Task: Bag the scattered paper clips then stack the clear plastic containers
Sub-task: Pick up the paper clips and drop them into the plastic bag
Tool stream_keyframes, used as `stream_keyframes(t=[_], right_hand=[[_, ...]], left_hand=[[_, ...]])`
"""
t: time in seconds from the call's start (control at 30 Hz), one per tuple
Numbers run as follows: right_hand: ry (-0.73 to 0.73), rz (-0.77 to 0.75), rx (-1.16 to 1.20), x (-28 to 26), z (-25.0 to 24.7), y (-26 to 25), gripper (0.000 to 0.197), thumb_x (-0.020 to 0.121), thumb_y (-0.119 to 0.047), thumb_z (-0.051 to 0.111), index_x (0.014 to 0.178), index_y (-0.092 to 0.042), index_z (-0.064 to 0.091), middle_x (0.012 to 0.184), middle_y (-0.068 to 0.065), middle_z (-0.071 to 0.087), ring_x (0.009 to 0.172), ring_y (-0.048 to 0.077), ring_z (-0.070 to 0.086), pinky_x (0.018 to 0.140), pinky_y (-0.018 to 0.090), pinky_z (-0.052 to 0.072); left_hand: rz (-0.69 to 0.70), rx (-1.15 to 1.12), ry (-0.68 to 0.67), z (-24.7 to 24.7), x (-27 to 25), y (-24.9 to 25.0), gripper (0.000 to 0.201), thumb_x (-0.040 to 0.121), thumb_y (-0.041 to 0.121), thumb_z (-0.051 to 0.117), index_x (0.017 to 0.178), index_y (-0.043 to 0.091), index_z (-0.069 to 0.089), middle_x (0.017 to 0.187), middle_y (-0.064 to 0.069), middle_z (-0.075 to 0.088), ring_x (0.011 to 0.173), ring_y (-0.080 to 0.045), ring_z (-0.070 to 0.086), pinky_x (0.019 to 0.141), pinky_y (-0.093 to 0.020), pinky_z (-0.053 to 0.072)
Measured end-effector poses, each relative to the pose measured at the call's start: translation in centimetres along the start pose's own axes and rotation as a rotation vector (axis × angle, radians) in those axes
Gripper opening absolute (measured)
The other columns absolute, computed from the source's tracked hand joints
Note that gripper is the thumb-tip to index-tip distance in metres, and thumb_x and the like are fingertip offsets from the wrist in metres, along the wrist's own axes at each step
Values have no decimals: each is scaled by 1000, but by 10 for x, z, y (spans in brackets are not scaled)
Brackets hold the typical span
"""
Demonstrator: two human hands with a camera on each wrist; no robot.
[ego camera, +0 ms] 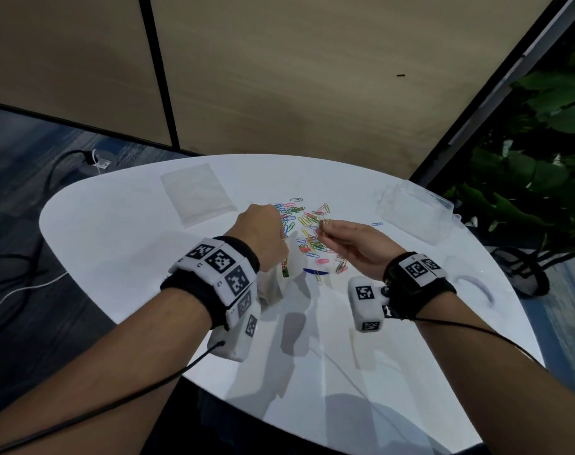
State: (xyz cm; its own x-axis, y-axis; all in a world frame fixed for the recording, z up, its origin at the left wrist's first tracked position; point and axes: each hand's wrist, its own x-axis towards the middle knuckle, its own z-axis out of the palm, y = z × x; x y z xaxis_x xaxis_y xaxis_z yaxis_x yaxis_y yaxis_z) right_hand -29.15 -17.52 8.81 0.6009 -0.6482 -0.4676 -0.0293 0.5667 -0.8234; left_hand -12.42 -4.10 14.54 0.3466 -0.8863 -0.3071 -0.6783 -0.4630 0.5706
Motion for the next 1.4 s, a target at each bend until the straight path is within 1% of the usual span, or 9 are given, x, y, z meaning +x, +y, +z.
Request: stream_keyframes(t=[0.23, 0.47, 0.6, 0.7, 0.83, 1.03, 1.17, 1.3, 1.4], right_hand=[[-71, -44, -590, -20, 40, 15, 28, 84, 10, 64, 112, 12, 65, 103, 27, 70, 84, 24, 71, 80, 25, 58], [-209, -110, -822, -22, 42, 2, 18, 88, 3, 62, 95, -5, 76, 87, 11, 76, 80, 12, 71, 78, 24, 58], [83, -162, -662, 10, -8, -11, 23, 89, 5, 56, 93, -8, 75, 96, 15, 73, 85, 27, 68, 80, 37, 60], [392, -190, -1307, 49, -69, -8, 26, 94, -18, 59, 118, -19, 67, 128, 7, 64, 111, 26, 62, 95, 29, 47], [397, 4, -1667, 86, -112, 0, 57, 100, -35, 47, 151, -15, 31, 159, 13, 24, 146, 28, 25, 119, 37, 21], [401, 169, -1999, 90, -129, 28, 44, 93, -21, 46, 133, -1, 44, 141, 25, 37, 132, 41, 33, 107, 47, 38], [475, 114, -1854, 80, -75, 57, 42, 95, -24, 41, 132, -6, 46, 136, 20, 44, 125, 40, 40, 100, 47, 40], [449, 46, -1573, 78, -29, 77, 63, 97, -46, 39, 151, -20, 20, 154, 16, 23, 137, 44, 25, 108, 50, 33], [341, -77, -1732, 80, -12, 83, 59, 95, -40, 44, 150, -28, 24, 147, 17, 31, 128, 43, 37, 104, 49, 40]], left_hand=[[12, 2, 31, 7, 2, 7, 19, 87, 7, 59, 78, 9, 76, 77, -10, 71, 78, -29, 72, 76, -36, 62], [32, -10, 14, -1, -1, 4, 21, 86, 4, 58, 76, 11, 74, 73, -7, 67, 79, -30, 71, 76, -34, 61], [10, -29, 7, -8, -5, -5, 25, 87, 1, 52, 83, 9, 75, 69, -1, 62, 84, -28, 72, 76, -29, 59], [18, -28, 24, -14, -5, -13, 25, 89, 2, 53, 95, 9, 76, 66, 3, 57, 81, -25, 69, 78, -30, 58], [1, -17, 49, -20, -1, -24, 25, 91, 4, 53, 103, 10, 74, 67, 5, 55, 76, -22, 64, 74, -27, 54], [-7, -2, 59, -26, -3, -26, 28, 88, 3, 53, 104, 10, 75, 66, 4, 56, 78, -23, 66, 82, -31, 58], [-2, 5, 62, -25, -6, -24, 26, 90, 4, 54, 107, 9, 74, 69, 3, 57, 79, -24, 66, 85, -32, 58], [7, 5, 64, -23, -10, -21, 26, 91, 3, 55, 108, 8, 74, 76, 1, 60, 77, -24, 63, 80, -31, 57], [2, 15, 60, -23, -11, -22, 26, 90, 3, 55, 107, 9, 74, 68, 5, 55, 76, -23, 63, 73, -28, 52]])
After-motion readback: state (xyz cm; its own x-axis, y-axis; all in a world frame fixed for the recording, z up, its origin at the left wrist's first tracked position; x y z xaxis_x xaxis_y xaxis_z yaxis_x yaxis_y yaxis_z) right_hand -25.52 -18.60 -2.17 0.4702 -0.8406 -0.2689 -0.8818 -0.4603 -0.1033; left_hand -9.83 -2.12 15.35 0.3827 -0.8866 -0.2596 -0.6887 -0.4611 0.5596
